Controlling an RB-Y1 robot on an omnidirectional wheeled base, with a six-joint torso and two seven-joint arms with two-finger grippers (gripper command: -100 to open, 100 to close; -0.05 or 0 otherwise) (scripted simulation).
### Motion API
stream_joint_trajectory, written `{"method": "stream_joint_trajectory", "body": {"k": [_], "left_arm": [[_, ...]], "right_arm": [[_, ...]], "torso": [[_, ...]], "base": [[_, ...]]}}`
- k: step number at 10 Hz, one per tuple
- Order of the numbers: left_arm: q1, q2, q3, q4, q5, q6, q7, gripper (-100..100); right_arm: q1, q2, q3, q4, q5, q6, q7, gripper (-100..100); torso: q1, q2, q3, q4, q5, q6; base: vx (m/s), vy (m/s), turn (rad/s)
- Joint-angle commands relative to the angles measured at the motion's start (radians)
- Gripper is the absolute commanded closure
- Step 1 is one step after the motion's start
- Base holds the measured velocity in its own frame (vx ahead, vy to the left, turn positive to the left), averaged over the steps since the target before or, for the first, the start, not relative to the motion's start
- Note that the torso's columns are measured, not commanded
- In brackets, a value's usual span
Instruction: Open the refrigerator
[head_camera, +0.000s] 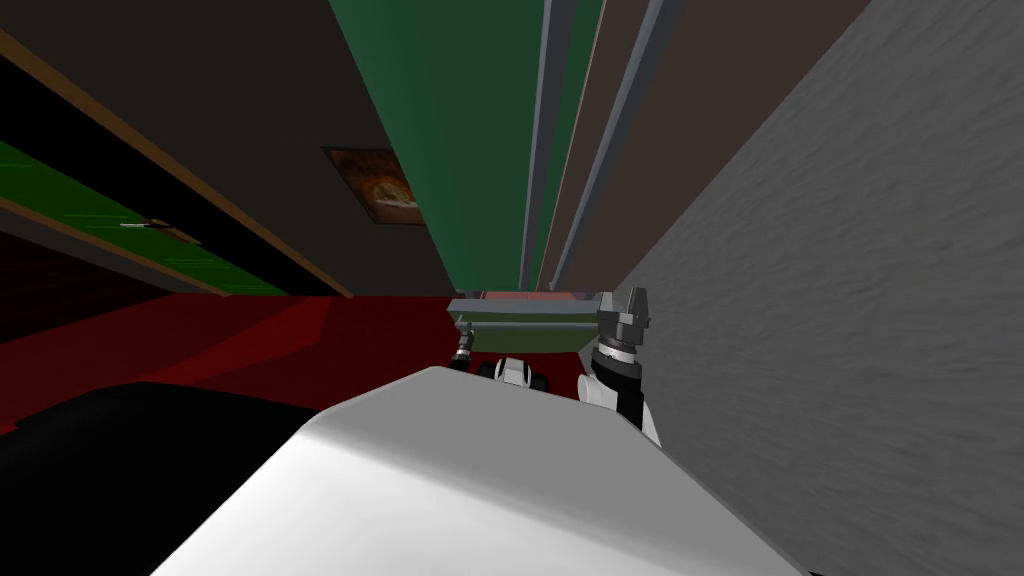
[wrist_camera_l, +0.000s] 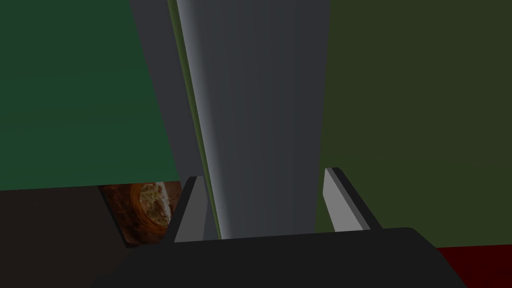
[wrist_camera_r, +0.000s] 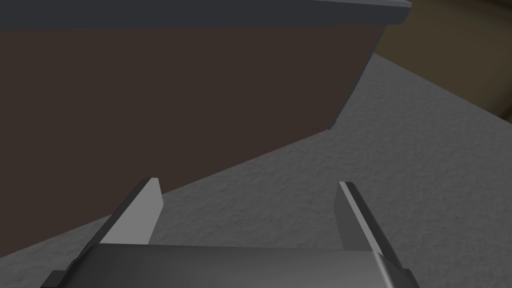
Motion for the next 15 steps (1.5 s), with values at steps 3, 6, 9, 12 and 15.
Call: {"method": "stream_joint_trajectory", "body": {"k": [3,6,9,12,15], "left_arm": [[0.017,-0.005,-0.008,-0.009,-0.006,0.008,-0.001,100],[0.027,-0.007,-0.015,-0.012,-0.011,0.014,0.0,100],[0.03,-0.009,-0.019,-0.021,-0.014,0.011,0.001,100],[-0.036,0.005,-0.017,-0.067,-0.008,0.096,0.001,-100],[-0.056,0.009,-0.016,-0.079,-0.007,0.134,0.002,-100]], "right_arm": [[0.0,0.0,0.0,0.0,0.0,0.0,0.0,0],[0.0,0.0,0.0,0.0,0.0,0.0,0.0,0],[0.0,0.0,0.0,0.0,0.0,0.0,0.0,0],[0.0,0.0,0.0,0.0,0.0,0.0,0.0,0],[0.0,0.0,0.0,0.0,0.0,0.0,0.0,0]], "torso": [[-0.001,-0.003,-0.003,0.001,-0.001,0.001],[0.0,-0.002,-0.001,0.0,0.0,0.001],[-0.001,-0.005,-0.004,0.001,-0.001,0.001],[-0.002,-0.003,-0.003,0.003,-0.003,0.001],[-0.003,0.0,-0.001,0.004,-0.003,0.001]], "base": [[-0.137,-0.03,0.02],[-0.197,-0.032,0.024],[-0.142,-0.026,0.019],[-0.09,-0.021,0.051],[-0.046,-0.008,0.019]]}}
